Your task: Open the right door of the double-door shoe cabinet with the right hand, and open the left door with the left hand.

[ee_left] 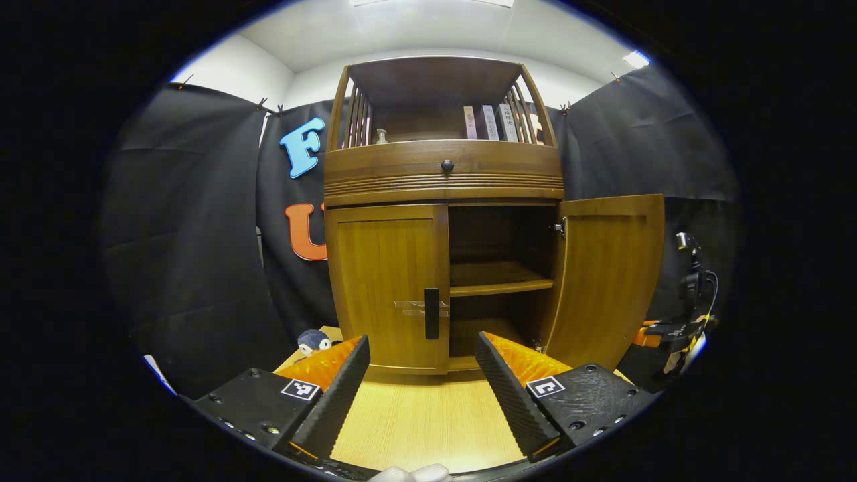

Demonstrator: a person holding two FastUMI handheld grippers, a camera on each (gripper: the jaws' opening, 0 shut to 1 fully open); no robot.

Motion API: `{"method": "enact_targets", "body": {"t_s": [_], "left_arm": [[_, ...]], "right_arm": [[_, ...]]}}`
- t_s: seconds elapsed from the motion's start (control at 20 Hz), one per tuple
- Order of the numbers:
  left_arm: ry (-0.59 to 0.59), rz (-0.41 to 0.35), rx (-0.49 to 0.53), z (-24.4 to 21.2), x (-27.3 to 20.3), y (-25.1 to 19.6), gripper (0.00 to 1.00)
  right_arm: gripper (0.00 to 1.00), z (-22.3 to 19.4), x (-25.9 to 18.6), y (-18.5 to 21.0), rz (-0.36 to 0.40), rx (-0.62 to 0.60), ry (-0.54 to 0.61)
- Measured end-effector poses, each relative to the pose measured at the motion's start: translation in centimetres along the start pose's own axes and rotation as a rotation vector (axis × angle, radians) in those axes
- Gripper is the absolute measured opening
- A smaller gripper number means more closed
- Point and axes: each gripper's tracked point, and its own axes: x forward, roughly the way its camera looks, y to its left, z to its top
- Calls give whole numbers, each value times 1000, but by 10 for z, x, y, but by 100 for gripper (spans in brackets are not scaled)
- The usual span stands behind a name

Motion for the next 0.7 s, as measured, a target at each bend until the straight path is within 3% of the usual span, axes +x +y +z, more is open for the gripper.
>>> {"method": "enact_targets", "body": {"t_s": [0.15, 0.35, 0.5, 0.6, 0.65, 0.7], "left_arm": [[-2, 21, -6, 4, 6, -11, 100], [-18, 37, -3, 11, 7, -20, 96], [-19, 32, 6, 10, 8, -20, 96], [-21, 27, 17, 11, 9, -15, 96], [-26, 24, 23, 12, 10, -11, 96], [-27, 20, 28, 12, 12, -6, 96]], "right_arm": [[4, 1, 2, -11, 53, -2, 4], [4, 2, 1, -11, 98, -84, 7], [5, -1, -1, -11, 100, -68, 20], [8, 4, -14, -17, 63, -67, 5], [13, 6, -23, -20, 36, -70, -4], [29, 8, -34, -24, -1, -70, -11]]}}
